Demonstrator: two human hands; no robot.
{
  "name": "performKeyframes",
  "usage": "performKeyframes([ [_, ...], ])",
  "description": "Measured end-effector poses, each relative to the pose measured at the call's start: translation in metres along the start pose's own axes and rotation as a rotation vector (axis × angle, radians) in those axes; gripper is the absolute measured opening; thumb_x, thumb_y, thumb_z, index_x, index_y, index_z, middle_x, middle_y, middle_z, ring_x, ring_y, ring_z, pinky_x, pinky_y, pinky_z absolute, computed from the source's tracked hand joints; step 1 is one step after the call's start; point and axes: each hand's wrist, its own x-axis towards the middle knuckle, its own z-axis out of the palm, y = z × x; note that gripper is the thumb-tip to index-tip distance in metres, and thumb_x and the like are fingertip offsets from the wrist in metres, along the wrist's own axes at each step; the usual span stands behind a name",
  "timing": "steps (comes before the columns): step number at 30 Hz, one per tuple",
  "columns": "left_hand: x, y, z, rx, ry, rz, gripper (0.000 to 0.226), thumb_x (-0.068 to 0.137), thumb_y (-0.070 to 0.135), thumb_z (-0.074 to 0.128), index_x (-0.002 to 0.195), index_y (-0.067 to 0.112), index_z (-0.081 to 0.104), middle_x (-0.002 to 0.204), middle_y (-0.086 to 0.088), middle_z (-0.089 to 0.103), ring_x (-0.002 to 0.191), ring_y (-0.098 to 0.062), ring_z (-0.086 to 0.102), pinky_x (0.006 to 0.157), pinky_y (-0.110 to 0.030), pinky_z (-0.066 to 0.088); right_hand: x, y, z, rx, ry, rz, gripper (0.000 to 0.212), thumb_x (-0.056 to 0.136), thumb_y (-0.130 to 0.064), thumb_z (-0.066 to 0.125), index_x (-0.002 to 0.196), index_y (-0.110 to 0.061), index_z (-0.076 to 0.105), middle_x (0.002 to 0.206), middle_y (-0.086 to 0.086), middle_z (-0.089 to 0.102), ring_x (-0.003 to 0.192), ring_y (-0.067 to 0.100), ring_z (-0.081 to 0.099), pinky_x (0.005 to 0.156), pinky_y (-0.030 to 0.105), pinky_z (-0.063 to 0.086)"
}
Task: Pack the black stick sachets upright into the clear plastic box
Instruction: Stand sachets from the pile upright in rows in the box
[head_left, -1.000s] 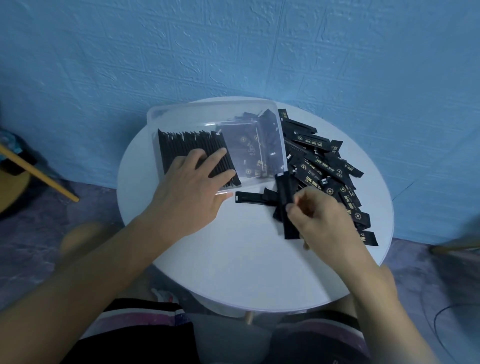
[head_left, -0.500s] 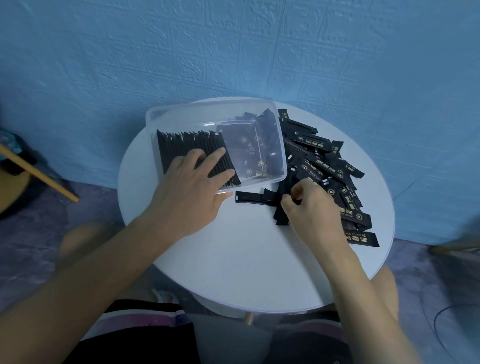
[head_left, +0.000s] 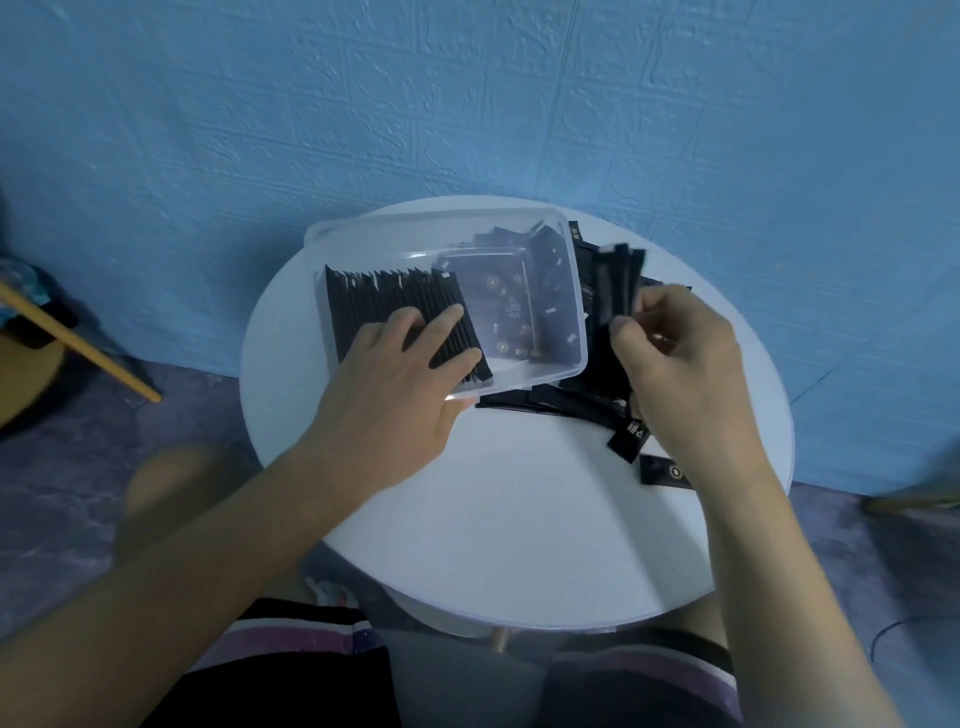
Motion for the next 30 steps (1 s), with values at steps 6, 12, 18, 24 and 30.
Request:
performKeyframes([
  [6, -0.006, 0.012, -0.002, 0.000, 0.005, -0.009, 0.047, 0.093, 0.040, 0.051, 0.134, 0.020, 0.063, 0.155, -0.012, 0.045, 0.125, -0.041, 0.048, 0.093, -0.051, 0.041, 0.019, -0.027, 0.058, -0.516, -0.089, -0.267, 0.016, 0.094, -0.032, 0.053, 0.101, -0.017, 0.056, 0.084, 0.002, 0.070, 0.081, 0.035, 0.063, 0.064, 0.036, 0.037],
  [12, -0.010, 0.013, -0.002, 0.020, 0.006, -0.012, 0.046, 0.096, 0.042, 0.053, 0.135, 0.020, 0.061, 0.156, -0.012, 0.043, 0.127, -0.040, 0.046, 0.095, -0.050, 0.039, 0.028, -0.005, 0.094, -0.653, -0.230, -0.220, 0.018, 0.097, -0.026, 0.051, 0.109, -0.012, 0.053, 0.097, 0.017, 0.069, 0.092, 0.044, 0.063, 0.066, 0.040, 0.039],
  [18, -0.011, 0.011, 0.000, -0.027, 0.028, 0.021, 0.051, 0.098, 0.040, 0.046, 0.141, 0.015, 0.058, 0.160, -0.017, 0.037, 0.147, -0.038, 0.033, 0.118, -0.054, 0.030, 0.031, 0.000, 0.095, -0.526, -0.272, -0.206, 0.022, 0.101, -0.036, 0.050, 0.111, -0.018, 0.060, 0.102, 0.010, 0.074, 0.102, 0.039, 0.063, 0.080, 0.041, 0.044],
  [24, -0.008, 0.010, 0.004, -0.073, 0.022, 0.026, 0.061, 0.096, 0.041, 0.049, 0.145, 0.005, 0.052, 0.161, -0.021, 0.033, 0.145, -0.037, 0.039, 0.117, -0.050, 0.037, 0.031, -0.006, 0.091, -0.406, -0.316, -0.133, 0.016, 0.099, -0.034, 0.058, 0.107, -0.021, 0.064, 0.096, 0.003, 0.073, 0.100, 0.032, 0.062, 0.072, 0.031, 0.032],
  [30, -0.008, 0.008, 0.011, -0.040, 0.032, 0.028, 0.066, 0.092, 0.038, 0.067, 0.145, 0.003, 0.052, 0.160, -0.023, 0.034, 0.147, -0.041, 0.034, 0.117, -0.052, 0.036, 0.032, -0.007, 0.091, -0.350, -0.338, -0.093, 0.010, 0.098, -0.033, 0.060, 0.105, -0.026, 0.059, 0.087, 0.000, 0.072, 0.083, 0.029, 0.067, 0.074, 0.032, 0.044],
])
